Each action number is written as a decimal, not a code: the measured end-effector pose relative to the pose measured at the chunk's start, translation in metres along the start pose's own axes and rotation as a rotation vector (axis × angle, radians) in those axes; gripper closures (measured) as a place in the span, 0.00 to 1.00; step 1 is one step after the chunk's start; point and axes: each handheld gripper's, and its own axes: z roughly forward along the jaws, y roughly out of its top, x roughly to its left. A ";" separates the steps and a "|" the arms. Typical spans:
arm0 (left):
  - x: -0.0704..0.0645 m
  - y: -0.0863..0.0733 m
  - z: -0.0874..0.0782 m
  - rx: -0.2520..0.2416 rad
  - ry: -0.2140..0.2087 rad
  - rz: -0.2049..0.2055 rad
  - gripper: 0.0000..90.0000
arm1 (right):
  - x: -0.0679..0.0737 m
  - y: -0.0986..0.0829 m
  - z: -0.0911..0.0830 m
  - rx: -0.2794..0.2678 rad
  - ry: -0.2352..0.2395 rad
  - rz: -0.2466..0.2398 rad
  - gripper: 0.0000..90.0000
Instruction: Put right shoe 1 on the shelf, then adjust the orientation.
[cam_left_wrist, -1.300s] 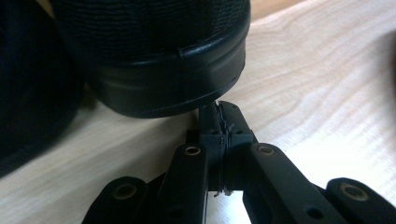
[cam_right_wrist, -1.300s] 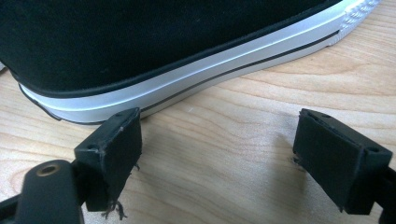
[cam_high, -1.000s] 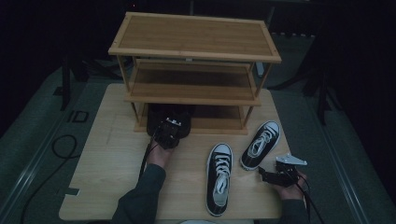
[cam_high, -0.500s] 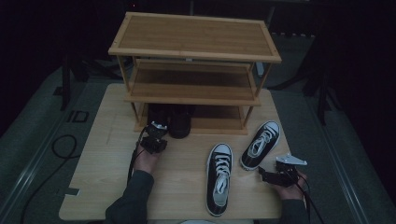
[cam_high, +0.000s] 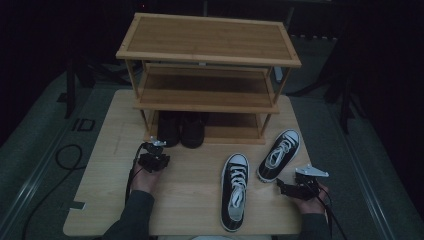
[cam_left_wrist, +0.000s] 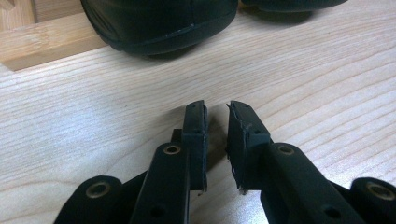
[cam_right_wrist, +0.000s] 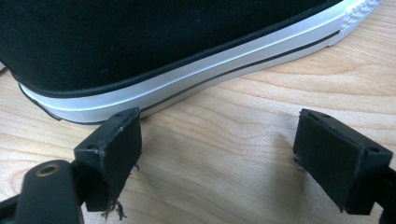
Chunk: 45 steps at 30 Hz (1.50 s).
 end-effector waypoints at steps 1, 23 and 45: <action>0.000 0.000 0.000 0.000 0.000 0.000 0.85 | 0.000 0.000 0.000 0.000 0.000 0.000 0.17; -0.004 -0.005 0.003 -0.055 0.019 0.036 0.74 | 0.001 0.001 0.000 0.006 -0.003 0.002 0.16; -0.002 -0.006 0.003 -0.063 -0.005 0.053 0.70 | 0.019 0.014 -0.030 -0.003 0.007 -0.062 0.41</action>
